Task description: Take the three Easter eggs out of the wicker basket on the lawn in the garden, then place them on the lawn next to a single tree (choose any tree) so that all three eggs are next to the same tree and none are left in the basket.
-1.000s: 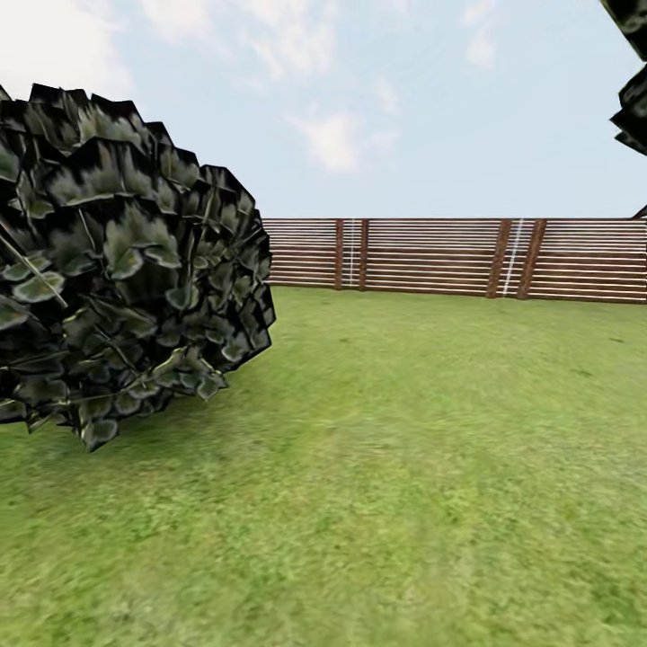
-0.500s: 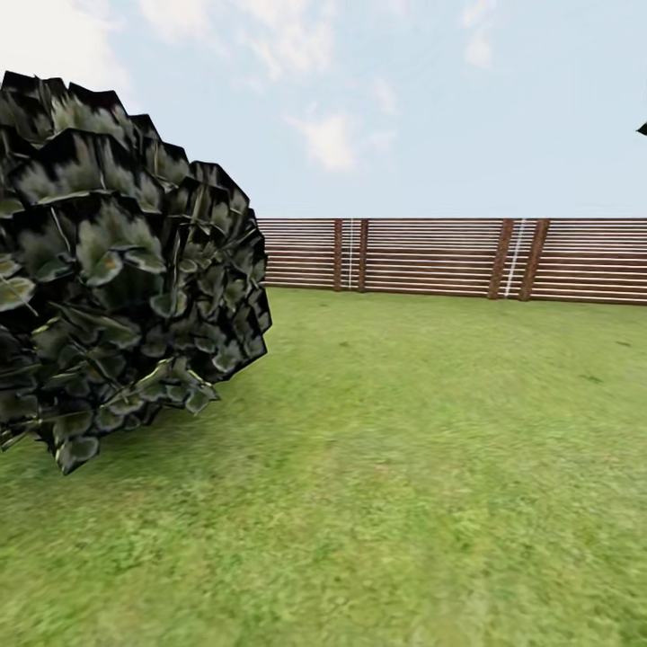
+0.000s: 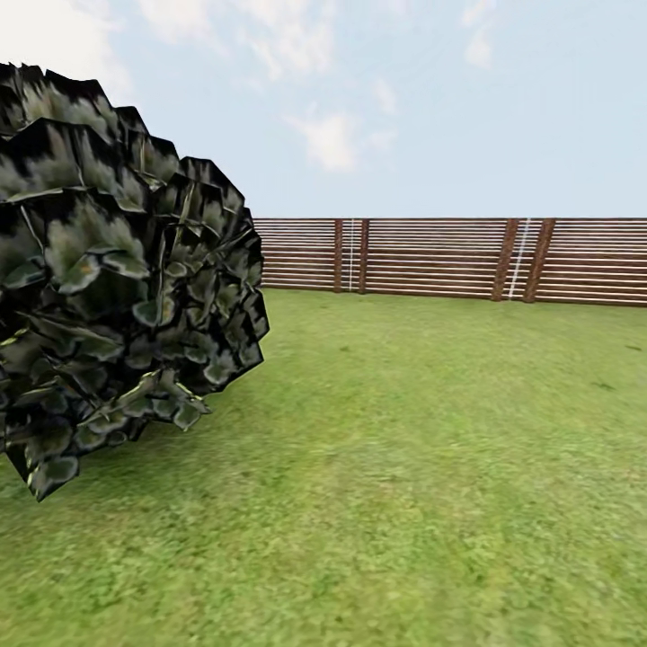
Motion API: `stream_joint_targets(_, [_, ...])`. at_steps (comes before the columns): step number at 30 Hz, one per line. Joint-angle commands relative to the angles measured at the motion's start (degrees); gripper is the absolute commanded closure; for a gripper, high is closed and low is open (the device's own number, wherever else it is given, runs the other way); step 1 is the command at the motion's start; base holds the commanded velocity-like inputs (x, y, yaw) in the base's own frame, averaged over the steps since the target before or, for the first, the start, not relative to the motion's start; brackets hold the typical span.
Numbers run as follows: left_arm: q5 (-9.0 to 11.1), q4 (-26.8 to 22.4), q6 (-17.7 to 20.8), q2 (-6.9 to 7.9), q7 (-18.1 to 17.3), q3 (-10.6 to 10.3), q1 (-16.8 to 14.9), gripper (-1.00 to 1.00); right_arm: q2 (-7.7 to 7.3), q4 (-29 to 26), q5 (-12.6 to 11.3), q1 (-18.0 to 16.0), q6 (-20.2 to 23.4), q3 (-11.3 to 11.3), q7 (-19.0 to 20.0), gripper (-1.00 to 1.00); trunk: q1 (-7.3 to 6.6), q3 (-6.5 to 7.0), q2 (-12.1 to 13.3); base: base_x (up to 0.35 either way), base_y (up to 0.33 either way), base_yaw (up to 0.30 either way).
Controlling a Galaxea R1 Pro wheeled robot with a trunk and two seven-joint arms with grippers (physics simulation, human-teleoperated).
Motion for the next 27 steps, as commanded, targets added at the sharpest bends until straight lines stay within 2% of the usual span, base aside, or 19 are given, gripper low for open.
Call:
stream_joint_targets(1, [0.02,-0.11,-0.04,0.0,-0.04,0.03,0.04,-1.0,0.0,0.11,0.03,-0.08,0.02,0.02,0.01,-1.0,0.04,-0.05,-0.02,0.336,0.0,0.0])
stream_joint_targets(12, [0.02,-0.11,-0.04,0.0,-0.04,0.03,0.04,-1.0,-0.06,0.11,-0.03,-0.08,-0.03,-0.03,0.02,-1.0,0.04,-0.05,-0.02,0.336,0.0,-0.01])
stream_joint_targets(27, [0.02,-0.11,-0.04,0.0,-0.04,0.03,0.04,-1.0,-0.07,0.11,-0.24,-0.08,-0.05,-0.06,0.02,-1.0,0.04,-0.05,-0.02,0.336,0.0,-0.281])
